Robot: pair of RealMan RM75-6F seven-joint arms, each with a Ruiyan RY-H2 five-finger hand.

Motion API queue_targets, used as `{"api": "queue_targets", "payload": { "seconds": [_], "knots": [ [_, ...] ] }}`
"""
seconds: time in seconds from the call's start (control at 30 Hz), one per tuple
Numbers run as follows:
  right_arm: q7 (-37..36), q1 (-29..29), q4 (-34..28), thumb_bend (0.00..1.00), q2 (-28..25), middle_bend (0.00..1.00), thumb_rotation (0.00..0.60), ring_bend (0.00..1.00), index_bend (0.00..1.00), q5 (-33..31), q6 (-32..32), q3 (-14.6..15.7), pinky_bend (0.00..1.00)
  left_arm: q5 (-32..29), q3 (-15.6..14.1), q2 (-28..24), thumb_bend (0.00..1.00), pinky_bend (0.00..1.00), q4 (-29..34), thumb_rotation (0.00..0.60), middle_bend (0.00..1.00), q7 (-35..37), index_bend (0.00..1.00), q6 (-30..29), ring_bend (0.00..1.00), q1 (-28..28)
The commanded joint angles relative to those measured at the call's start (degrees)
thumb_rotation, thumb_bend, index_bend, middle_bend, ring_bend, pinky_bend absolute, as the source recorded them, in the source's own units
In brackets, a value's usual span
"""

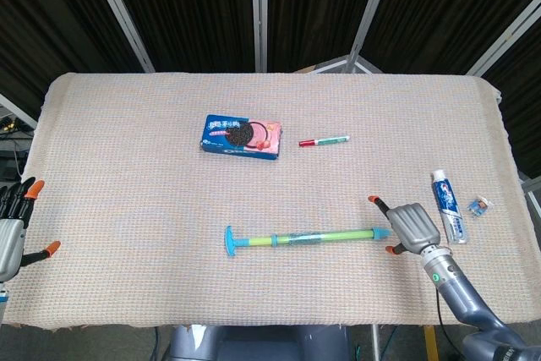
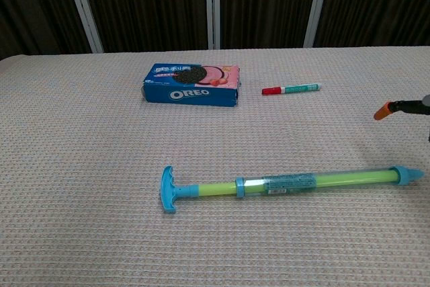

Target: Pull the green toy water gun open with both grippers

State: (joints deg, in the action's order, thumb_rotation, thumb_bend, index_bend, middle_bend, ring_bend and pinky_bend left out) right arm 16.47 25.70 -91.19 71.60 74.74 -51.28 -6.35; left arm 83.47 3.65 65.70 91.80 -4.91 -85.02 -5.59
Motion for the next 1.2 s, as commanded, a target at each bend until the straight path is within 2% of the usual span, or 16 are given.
{"api": "queue_targets", "payload": {
  "seconds": [0.03,0.23,0.33,0.57,1.0,1.2],
  "knots": [
    [2.7,2.0,1.5,0.00,3.4,1.00,0.600,1.00,0.27,-0.7,1.6,0.7,1.00,-0.6,0.0,0.3,0.00,0.00,-0.2,0.600,0.00,-0.7,0.00,0.6,0.00,-0.1],
    [4.1,2.7,3.6,0.00,6.3,1.00,0.600,1.00,0.37,-0.3,0.3,1.3,1.00,-1.0,0.0,0.8,0.00,0.00,-0.4,0.600,0.00,-1.8,0.00,1.2,0.00,-0.4],
    [5.7,3.1,5.0,0.02,7.2,1.00,0.600,1.00,0.39,-0.4,0.1,1.8,1.00,-1.0,-0.1,1.0,0.00,0.00,-0.4,0.600,0.00,-2.2,0.00,1.3,0.00,-0.5],
    [5.4,3.5,5.9,0.15,7.8,1.00,0.600,1.00,0.41,-1.6,-0.4,2.1,1.00,-1.4,0.0,1.2,0.00,0.00,-0.5,0.600,0.00,-2.7,0.00,1.7,0.00,-0.7],
    [3.9,4.2,6.9,0.19,8.9,1.00,0.600,1.00,0.48,-2.3,-0.1,2.8,1.00,-1.7,0.0,1.3,0.00,0.00,-0.3,0.600,0.00,-2.9,0.00,1.7,0.00,-0.7],
    [2.8,4.2,6.2,0.33,9.3,1.00,0.600,1.00,0.59,-3.4,-0.5,2.6,1.00,-2.1,-0.1,1.5,0.00,0.00,-0.6,0.600,0.00,-3.1,0.00,2.5,0.00,-0.9]
  ]
}}
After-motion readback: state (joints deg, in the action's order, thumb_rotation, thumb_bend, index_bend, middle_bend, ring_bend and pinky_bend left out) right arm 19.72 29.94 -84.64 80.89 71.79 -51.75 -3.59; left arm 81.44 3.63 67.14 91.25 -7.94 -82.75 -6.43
